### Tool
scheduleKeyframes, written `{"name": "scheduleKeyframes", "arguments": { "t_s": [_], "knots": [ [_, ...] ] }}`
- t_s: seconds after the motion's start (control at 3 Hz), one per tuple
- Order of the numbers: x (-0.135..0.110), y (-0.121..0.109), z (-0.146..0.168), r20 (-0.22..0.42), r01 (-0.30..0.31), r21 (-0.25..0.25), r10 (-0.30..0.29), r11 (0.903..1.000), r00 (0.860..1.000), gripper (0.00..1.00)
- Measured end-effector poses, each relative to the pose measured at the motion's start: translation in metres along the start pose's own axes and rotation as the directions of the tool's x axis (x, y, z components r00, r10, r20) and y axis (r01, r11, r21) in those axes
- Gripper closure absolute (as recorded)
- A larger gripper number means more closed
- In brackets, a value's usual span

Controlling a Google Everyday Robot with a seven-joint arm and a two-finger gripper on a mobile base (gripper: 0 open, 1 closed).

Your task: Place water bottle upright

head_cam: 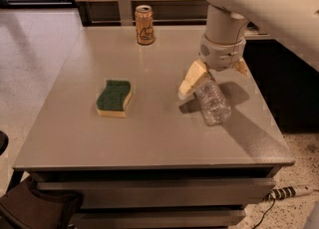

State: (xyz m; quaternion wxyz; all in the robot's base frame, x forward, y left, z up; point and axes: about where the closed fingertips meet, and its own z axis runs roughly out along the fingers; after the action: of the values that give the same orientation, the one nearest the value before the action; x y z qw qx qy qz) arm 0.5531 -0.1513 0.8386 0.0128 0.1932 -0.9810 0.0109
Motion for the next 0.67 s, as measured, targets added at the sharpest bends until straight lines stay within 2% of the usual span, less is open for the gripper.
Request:
{"name": "scheduleKeyframes", "arguments": {
  "t_s": [0.33, 0.67],
  "knots": [
    [-0.003, -0.0009, 0.0054, 0.007, -0.034, -0.005, 0.034, 0.9994, 0.999, 0.0],
    [-0.0095, 0.0032, 0.0074, 0.038, -0.075, -0.028, 0.077, 0.9967, 0.996, 0.15]
  ]
}}
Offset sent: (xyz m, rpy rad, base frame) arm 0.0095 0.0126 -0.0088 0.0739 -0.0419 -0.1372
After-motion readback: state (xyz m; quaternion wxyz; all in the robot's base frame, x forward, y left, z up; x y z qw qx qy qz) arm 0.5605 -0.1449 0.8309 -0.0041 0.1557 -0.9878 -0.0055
